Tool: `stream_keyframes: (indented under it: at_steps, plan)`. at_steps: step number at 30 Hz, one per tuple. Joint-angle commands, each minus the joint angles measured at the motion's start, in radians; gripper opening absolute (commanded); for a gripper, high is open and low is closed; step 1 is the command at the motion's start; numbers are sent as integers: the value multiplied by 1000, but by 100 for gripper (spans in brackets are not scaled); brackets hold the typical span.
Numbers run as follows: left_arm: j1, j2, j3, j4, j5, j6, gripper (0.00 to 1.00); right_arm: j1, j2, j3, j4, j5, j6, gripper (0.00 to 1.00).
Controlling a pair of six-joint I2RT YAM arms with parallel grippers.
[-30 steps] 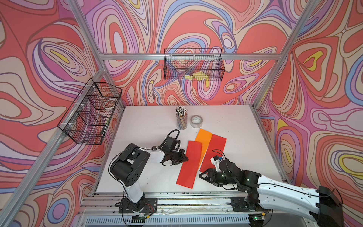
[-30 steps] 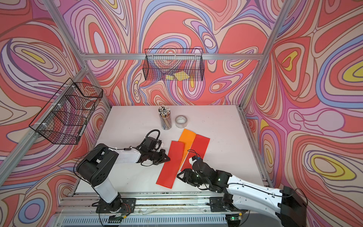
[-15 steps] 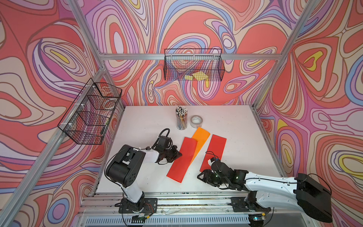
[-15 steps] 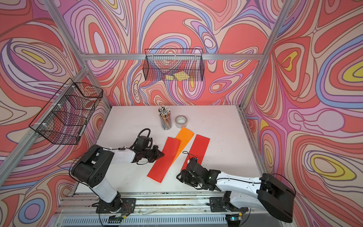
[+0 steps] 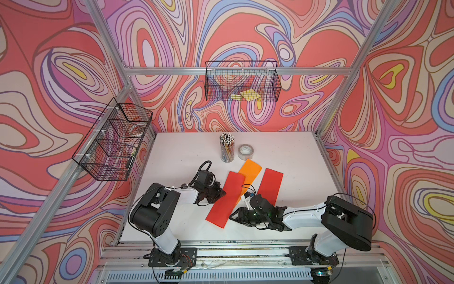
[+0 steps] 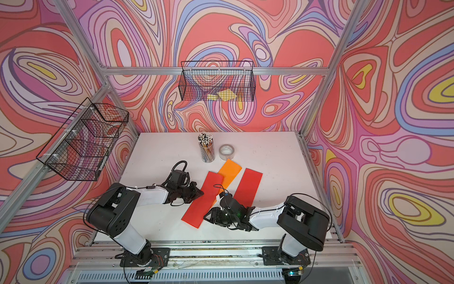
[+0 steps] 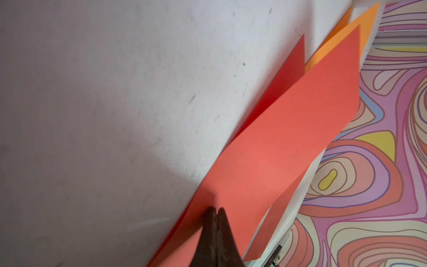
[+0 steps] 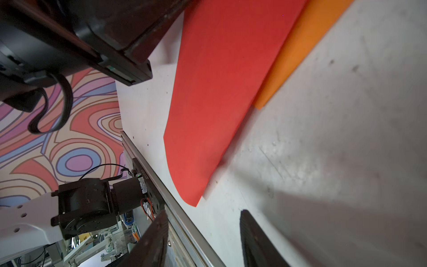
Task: Fold the rectangular paper in half along the long edge
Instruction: Fold the paper.
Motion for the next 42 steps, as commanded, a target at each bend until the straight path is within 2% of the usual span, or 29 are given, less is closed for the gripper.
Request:
stream_keyframes:
  at_steps: [1, 6, 11, 18, 24, 35, 42]
  plan:
    - [8, 17, -17, -34, -46, -26, 0, 37, 86, -20, 237, 4, 56, 50]
    - [8, 20, -6, -22, -46, -29, 0, 153, 209, -37, 417, 102, 117, 45]
    - [8, -20, 7, -46, -61, -29, 0, 168, 254, -130, 601, 196, 170, 45]
    - [7, -74, 28, -115, -77, -10, 0, 174, 213, -160, 579, 260, 170, 44]
    - [8, -85, 12, -116, -80, -9, 0, 174, 160, -81, 431, 244, 106, 44]
    - [7, -60, -6, -74, -61, -17, 0, 173, 364, -47, 639, 177, 154, 44]
    - [7, -54, -12, -68, -62, -18, 0, 168, 401, -50, 698, 174, 166, 43]
